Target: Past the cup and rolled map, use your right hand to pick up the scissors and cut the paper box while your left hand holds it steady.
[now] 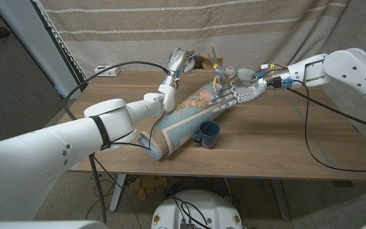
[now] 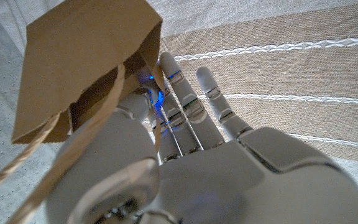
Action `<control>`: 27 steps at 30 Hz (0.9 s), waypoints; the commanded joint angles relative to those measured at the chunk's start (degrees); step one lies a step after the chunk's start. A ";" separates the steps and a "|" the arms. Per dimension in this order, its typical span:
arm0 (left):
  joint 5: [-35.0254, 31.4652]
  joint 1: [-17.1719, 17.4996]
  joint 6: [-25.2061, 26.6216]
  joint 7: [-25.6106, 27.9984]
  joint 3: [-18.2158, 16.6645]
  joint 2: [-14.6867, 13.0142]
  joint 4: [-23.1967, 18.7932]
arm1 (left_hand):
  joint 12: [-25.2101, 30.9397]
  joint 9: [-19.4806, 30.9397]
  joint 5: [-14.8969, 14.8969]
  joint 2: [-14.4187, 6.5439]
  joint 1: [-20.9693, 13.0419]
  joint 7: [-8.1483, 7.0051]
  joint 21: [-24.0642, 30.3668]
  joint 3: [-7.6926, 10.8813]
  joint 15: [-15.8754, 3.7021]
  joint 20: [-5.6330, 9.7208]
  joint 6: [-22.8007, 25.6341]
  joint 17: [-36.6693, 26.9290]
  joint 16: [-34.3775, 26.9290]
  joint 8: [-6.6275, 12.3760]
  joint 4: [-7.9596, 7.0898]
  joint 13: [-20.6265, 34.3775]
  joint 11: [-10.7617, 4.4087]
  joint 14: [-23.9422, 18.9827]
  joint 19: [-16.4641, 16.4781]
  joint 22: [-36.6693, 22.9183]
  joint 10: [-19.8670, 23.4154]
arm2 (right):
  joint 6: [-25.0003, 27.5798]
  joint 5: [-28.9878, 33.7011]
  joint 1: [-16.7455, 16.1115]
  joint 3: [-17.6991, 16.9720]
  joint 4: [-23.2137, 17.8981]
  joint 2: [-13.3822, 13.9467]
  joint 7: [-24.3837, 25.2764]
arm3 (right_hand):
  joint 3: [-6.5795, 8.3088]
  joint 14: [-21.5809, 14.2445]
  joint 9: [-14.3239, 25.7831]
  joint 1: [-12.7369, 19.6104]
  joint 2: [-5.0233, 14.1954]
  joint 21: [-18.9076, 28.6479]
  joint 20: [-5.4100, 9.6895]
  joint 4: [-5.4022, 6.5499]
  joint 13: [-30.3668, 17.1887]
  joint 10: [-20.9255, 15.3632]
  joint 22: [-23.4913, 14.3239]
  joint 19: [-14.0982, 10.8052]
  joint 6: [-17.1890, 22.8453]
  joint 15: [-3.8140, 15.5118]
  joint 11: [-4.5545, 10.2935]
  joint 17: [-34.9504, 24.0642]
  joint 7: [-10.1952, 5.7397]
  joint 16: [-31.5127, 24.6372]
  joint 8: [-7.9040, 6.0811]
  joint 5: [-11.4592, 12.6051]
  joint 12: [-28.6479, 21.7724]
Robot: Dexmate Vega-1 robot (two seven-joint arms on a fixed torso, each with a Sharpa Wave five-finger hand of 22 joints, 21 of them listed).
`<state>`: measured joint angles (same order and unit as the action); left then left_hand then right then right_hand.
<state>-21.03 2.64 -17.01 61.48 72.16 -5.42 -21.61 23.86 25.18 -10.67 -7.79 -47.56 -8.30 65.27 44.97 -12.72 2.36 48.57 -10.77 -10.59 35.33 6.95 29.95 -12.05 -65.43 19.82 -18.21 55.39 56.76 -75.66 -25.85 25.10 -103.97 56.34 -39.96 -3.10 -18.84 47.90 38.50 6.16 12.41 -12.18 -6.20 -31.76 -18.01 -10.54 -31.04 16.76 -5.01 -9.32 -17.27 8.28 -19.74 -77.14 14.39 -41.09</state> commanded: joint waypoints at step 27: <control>-12.57 3.07 -3.29 2.52 -10.74 0.70 -2.37 | 5.50 0.38 -1.19 -1.32 2.46 -1.90 0.41 0.99 -0.62 7.83 -1.64 -0.11 0.14 0.07 -2.07 5.72 -0.27 3.88 -1.93 1.42 -2.39 | 0.63 1.90 1.21 1.76 2.66 -2.13 -2.38 | 0.50 -0.88 0.24 -0.50 0.01 0.03 0.20 -0.14 -0.20 -0.39 -0.13 -0.92 -0.02 0.14 -0.54 0.25 3.56 -0.66 -0.11 -0.09 0.75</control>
<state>-25.65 3.87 -18.91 63.63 68.56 -5.01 -22.49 27.06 25.40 -11.67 -8.68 -45.15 -10.15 65.27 44.56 -11.04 2.37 46.54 -10.78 -10.15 34.99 6.53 30.12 -12.18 -61.92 18.39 -16.74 53.21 57.98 -74.32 -24.53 26.91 -101.60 54.40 -41.92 -2.94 -19.14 47.88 38.39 6.28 12.41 -11.87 -6.36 -31.74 -18.32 -10.54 -31.33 16.77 -4.70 -9.63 -17.01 8.28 -20.17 -77.12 14.40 -40.43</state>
